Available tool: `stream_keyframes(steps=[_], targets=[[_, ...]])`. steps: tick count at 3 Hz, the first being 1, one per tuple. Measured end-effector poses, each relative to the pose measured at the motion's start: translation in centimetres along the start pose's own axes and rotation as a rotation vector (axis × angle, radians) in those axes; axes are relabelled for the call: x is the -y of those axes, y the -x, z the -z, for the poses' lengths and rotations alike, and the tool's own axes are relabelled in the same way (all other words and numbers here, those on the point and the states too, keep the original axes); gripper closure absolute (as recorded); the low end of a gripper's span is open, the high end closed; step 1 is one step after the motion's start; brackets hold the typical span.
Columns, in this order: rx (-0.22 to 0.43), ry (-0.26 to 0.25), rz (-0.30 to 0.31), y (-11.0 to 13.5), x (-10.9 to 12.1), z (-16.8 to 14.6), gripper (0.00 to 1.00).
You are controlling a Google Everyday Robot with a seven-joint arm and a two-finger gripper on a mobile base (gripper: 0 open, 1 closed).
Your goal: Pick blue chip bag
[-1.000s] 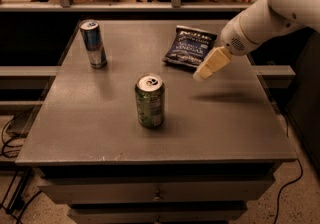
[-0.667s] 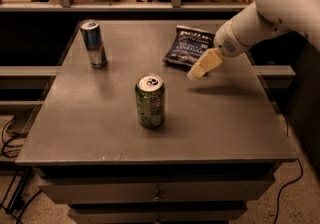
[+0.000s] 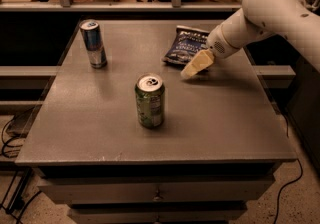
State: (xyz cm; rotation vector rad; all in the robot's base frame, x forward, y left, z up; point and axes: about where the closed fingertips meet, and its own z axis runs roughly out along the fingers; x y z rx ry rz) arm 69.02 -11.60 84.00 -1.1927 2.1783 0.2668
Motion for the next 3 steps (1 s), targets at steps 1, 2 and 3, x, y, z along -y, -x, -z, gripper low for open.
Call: stream_keyframes(steps=[1,2,3], targets=[[0.002,0.004,-0.003,0.1,0.1,-0.6,0.41],[0.003,-0.012,0.039,1.0,0.0,0.4,0.65],[0.010,-0.032,0.091,2.5,-0.3,1.7,0.96]])
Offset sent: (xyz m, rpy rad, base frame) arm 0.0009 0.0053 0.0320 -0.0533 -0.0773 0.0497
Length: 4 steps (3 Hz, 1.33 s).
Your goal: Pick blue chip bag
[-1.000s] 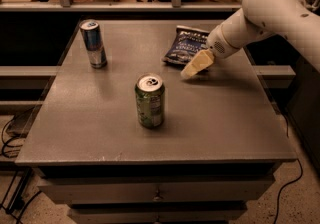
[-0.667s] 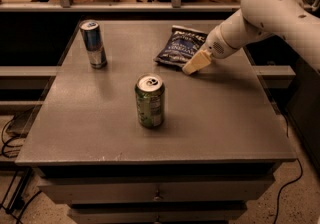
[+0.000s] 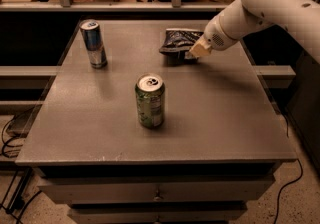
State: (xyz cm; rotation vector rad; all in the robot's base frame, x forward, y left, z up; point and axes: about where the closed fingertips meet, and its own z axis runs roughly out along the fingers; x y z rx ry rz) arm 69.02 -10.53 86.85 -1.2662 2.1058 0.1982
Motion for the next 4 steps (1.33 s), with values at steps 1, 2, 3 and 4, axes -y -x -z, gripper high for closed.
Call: stream_keyframes(steps=[1,2,3,4], targets=[[0.021,-0.022,0.071,2.8,0.0,2.5,1.00],[0.027,-0.081,0.215,7.0,0.4,7.2,1.00],[0.051,-0.164,0.367,11.7,0.9,13.6,1.00],[0.064,-0.174,0.378,12.4,1.1,14.3,1.00]])
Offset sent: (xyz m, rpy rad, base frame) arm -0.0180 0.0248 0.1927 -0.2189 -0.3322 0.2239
